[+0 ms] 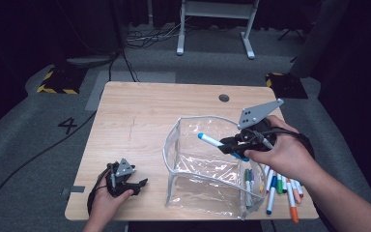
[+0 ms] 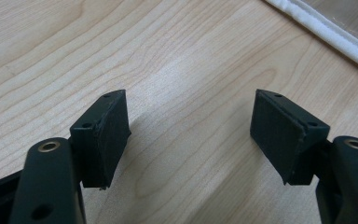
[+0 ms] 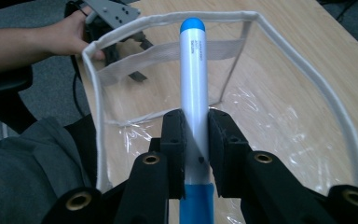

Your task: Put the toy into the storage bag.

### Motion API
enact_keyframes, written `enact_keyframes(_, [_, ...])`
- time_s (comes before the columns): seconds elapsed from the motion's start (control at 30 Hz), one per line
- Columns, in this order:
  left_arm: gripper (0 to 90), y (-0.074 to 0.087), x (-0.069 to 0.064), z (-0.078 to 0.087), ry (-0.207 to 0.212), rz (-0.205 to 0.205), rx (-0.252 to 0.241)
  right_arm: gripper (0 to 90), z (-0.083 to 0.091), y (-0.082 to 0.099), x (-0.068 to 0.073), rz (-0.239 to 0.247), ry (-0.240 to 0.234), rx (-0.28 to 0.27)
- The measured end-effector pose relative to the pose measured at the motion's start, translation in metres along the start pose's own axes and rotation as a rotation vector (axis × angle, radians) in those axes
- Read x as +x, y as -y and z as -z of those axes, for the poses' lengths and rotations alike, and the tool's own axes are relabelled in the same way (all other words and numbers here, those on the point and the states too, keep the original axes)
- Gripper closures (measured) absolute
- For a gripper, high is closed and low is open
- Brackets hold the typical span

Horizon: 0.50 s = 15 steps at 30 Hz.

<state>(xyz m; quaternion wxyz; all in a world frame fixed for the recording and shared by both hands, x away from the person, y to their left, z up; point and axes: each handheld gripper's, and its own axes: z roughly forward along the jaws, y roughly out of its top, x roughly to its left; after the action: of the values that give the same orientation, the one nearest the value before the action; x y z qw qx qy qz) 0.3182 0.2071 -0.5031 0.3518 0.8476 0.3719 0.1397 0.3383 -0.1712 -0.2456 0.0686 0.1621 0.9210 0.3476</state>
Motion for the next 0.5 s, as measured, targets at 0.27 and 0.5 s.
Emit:
enact_keyframes(0.27, [28.4,0.0,0.0,0.0,0.001,0.002,0.002,77.3,-0.02,-0.007,0.006,0.054,-0.058,0.02])
enact_keyframes(0.5, [28.4,0.0,0.0,0.0,0.0,0.0,0.001,77.3,-0.044,-0.007,0.007,0.091,-0.123,0.075])
